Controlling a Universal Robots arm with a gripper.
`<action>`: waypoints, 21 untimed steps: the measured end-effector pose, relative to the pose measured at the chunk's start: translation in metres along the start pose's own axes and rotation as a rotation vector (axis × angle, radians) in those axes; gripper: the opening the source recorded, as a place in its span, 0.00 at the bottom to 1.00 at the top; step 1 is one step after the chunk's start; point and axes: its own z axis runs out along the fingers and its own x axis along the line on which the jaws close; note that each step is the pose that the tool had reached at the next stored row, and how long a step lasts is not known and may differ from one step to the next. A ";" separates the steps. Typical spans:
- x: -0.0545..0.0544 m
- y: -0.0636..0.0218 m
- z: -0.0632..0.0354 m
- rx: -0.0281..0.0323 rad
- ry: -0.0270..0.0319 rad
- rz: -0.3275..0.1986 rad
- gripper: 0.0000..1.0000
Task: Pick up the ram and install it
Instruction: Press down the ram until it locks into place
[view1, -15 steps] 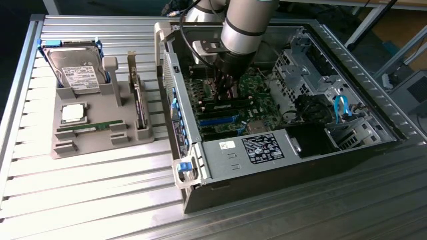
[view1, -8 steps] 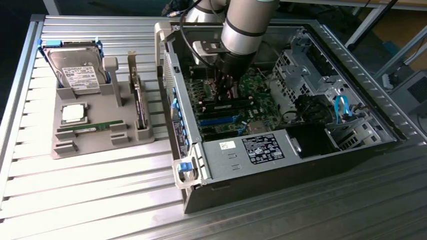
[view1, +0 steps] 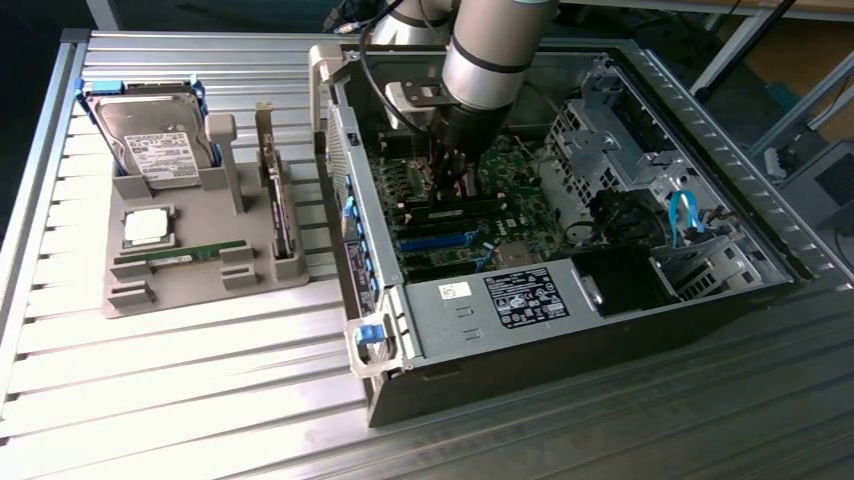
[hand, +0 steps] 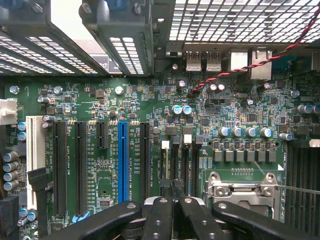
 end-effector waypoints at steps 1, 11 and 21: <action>0.000 0.0000 -0.0004 0.0001 0.0001 0.000 0.10; 0.000 0.0004 -0.0208 -0.0002 0.0072 0.000 0.10; -0.001 0.0010 -0.0493 -0.0003 0.0106 0.000 0.10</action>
